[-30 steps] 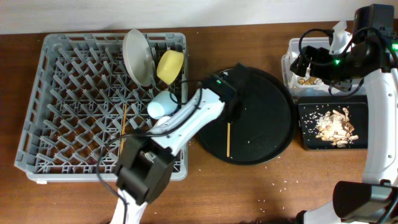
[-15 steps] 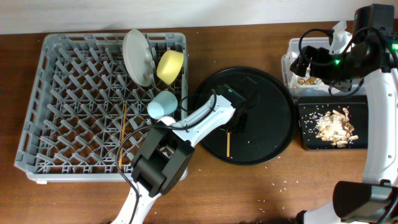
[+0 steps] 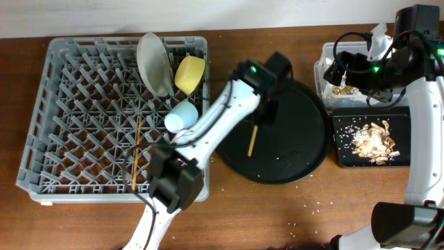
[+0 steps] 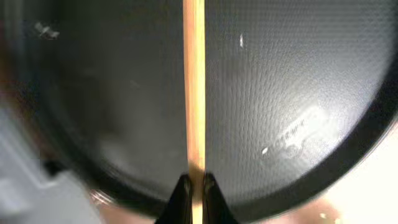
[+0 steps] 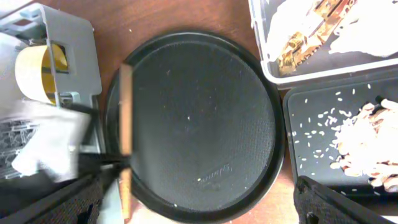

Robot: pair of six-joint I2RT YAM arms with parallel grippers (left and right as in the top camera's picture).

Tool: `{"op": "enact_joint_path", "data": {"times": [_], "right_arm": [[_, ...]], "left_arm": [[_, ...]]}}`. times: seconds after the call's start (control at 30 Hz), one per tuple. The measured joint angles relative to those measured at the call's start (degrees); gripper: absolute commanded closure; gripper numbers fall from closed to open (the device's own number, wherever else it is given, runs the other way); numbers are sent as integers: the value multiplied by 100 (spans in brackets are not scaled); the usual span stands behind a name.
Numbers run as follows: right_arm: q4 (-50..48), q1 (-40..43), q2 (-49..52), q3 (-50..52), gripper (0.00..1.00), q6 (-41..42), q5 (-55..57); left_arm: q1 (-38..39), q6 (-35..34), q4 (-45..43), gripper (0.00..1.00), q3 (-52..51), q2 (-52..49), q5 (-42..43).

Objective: Sort waste into correct bins and load items into the dishwasher rack
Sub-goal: 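Grasp the second chopstick and carry it into the rack, then lay the chopstick in the rack and open the left gripper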

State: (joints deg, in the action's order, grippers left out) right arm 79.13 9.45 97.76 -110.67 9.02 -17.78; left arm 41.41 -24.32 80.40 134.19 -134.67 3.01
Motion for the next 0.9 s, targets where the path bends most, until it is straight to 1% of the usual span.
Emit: {"op": "enact_joint_path", "data": {"times": [0.1, 0.17, 0.2, 0.27, 0.33, 0.43, 0.47, 0.5, 0.53, 0.57, 0.6, 0.63, 0.7, 0.77, 0.8, 0.83, 0.87, 0.9], "right_arm": [[-2, 0, 0, 0, 2, 0, -2], [0, 0, 0, 0, 1, 2, -2], [-2, 0, 0, 0, 1, 4, -2], [-2, 0, 0, 0, 1, 0, -2], [2, 0, 0, 0, 1, 0, -2], [0, 0, 0, 2, 1, 2, -2], [2, 0, 0, 0, 2, 0, -2], [11, 0, 0, 2, 1, 4, 0], [-4, 0, 0, 2, 2, 4, 0], [-2, 0, 0, 2, 1, 4, -2], [-2, 0, 0, 2, 1, 2, -2], [7, 0, 2, 2, 2, 2, -4], [-4, 0, 2, 2, 2, 0, -2], [0, 0, 2, 2, 2, 2, -2], [2, 0, 2, 2, 1, 2, -2], [0, 0, 2, 2, 2, 0, -2], [0, 0, 2, 2, 2, 0, -2], [0, 0, 2, 2, 2, 0, -2]], "left_arm": [[-387, 81, 1165, 100, 885, 339, -485], [-763, 175, 1624, 100, 1010, 769, -802], [-925, 229, 1613, 100, 988, 977, -890], [-1185, 317, 1615, 100, 688, 1495, -1102], [-1381, 367, 1587, 100, 175, 2013, -1329], [-1875, 382, 1600, 100, -1060, 2736, -1554], [-2109, 479, 1425, 100, -1521, 2839, -1617], [-2328, 675, 1025, 100, -2009, 2848, -1700], [-2415, 774, 715, 100, -2293, 2828, -1709], [-2546, 892, 223, 100, -2848, 2830, -1720], [-2625, 949, 22, 100, -3152, 2820, -1716], [-2800, 1027, -326, 100, -3724, 2817, -1727], [-2990, 1093, -570, 98, -4116, 2806, -1722], [-3200, 1147, -636, 63, -4411, 2806, -1729], [-3244, 1185, -684, 51, -4411, 2806, -1749], [-3246, 1279, -704, 44, -4411, 2806, -1755], [-3244, 1283, -726, 41, -4411, 2806, -1757], [-3244, 1305, -723, 41, -4411, 2806, -1757]]}}
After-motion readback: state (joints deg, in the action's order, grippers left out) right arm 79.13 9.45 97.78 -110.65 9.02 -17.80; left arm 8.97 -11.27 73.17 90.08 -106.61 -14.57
